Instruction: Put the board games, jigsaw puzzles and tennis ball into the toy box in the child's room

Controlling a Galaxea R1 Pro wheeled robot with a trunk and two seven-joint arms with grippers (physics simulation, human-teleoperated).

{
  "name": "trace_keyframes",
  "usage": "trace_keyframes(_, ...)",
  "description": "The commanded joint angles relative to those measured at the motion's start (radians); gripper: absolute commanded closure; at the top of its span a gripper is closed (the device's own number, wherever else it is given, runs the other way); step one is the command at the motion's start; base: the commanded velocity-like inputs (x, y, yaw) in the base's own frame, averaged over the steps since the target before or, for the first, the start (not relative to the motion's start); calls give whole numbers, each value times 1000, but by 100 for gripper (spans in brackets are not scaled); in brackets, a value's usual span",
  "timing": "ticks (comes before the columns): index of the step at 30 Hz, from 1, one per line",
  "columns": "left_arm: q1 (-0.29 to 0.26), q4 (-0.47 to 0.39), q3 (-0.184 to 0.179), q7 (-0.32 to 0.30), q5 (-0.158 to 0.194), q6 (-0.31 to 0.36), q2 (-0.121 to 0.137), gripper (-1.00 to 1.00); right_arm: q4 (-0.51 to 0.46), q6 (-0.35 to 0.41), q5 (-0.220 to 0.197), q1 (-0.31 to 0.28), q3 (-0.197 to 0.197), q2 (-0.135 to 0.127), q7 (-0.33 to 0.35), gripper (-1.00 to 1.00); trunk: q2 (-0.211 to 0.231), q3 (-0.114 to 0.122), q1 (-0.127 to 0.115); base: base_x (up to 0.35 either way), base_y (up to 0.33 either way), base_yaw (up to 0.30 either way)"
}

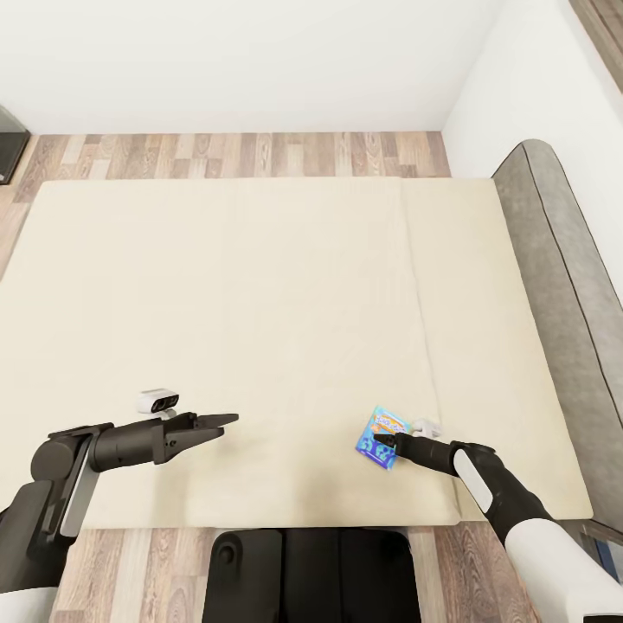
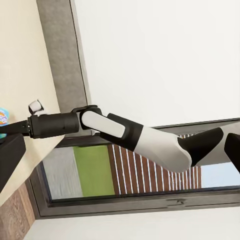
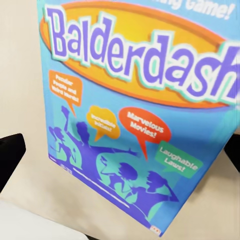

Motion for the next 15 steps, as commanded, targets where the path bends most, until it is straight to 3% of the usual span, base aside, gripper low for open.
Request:
trace_keyframes(1,0,0,1,-4,-1,11,1,-100,-1,4,-5,0,3,-1,-1,-100,-2,-1,1,0,0,0)
trace_keyframes(15,0,0,0,-4,-1,11,1,-100,-1,5,-3,0,4,0,-10,-100,-2,-1,1,0,0,0)
